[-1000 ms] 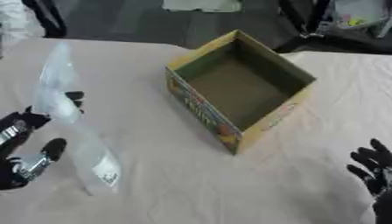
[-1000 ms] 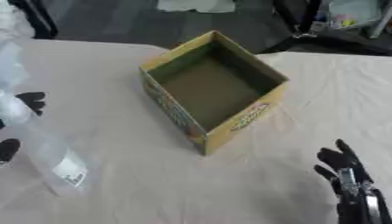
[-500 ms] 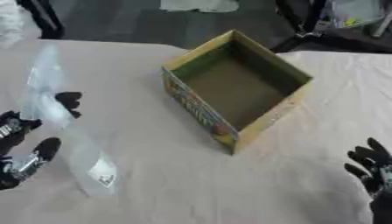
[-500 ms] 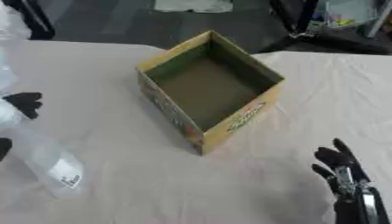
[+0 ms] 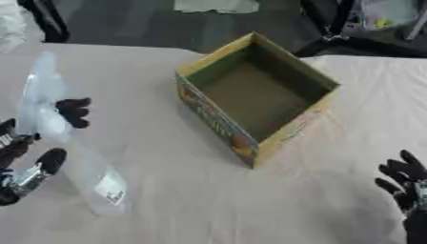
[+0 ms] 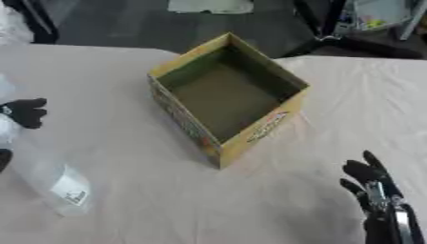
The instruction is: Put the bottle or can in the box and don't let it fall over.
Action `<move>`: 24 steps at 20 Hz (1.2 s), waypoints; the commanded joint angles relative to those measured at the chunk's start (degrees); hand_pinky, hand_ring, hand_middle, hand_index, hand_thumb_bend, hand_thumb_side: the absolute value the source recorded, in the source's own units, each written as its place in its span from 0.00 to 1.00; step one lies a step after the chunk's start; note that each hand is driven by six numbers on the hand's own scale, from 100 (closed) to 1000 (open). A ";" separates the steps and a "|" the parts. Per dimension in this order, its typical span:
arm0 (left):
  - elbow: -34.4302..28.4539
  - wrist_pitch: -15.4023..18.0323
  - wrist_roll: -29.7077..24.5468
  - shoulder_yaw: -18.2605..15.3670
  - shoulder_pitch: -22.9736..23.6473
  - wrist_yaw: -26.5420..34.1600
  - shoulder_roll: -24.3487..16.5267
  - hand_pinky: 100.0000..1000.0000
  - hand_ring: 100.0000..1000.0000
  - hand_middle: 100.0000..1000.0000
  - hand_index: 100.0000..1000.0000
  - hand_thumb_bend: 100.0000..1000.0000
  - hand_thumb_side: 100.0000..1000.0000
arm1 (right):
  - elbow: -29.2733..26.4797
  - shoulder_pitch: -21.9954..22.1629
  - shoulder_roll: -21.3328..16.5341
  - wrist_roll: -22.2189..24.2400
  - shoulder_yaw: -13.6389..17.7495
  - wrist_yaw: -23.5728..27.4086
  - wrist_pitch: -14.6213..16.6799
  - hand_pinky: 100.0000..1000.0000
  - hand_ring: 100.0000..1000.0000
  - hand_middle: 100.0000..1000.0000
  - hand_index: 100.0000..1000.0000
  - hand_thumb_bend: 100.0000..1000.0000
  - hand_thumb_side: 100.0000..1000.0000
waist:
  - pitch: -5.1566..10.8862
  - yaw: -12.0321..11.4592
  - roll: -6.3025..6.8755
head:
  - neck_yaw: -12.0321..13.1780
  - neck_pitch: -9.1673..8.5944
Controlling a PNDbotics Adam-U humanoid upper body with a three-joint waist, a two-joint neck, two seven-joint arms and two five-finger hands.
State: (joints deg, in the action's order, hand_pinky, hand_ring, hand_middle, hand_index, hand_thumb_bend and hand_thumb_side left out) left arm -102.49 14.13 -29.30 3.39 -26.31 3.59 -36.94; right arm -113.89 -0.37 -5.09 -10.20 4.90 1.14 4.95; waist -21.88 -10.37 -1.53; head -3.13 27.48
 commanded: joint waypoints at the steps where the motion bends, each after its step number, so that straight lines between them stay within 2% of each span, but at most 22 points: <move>1: -1.05 -0.36 -0.18 -0.09 -1.08 0.18 -1.98 1.00 1.00 0.98 0.85 0.00 0.62 | -0.70 0.06 -0.88 -0.10 0.29 0.47 -0.05 0.80 0.84 1.00 0.72 0.00 0.81 | 1.34 -0.06 0.31 | 0.09 -0.51; 20: -0.51 -2.34 -2.63 1.56 -2.96 2.41 -0.19 1.00 1.00 0.92 0.81 0.00 0.61 | -0.70 -0.25 -0.75 -0.38 0.35 0.64 -0.64 0.80 0.84 1.00 0.72 0.00 0.82 | 1.17 -0.22 0.28 | 0.27 -0.79; 24: -0.49 -2.82 -2.99 1.76 -3.17 2.78 0.13 1.00 1.00 0.96 0.81 0.00 0.61 | -0.70 -0.25 -0.66 -0.52 0.38 0.62 -0.88 0.80 0.84 1.00 0.72 0.00 0.82 | 1.14 -0.24 0.24 | 0.29 -0.84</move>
State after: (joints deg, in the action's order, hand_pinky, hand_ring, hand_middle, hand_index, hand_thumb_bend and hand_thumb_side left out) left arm -102.42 11.48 -32.16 5.44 -28.76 5.97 -35.92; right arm -113.89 -0.44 -5.26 -10.64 4.92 1.34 4.20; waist -21.88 -10.55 -1.47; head -3.04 27.47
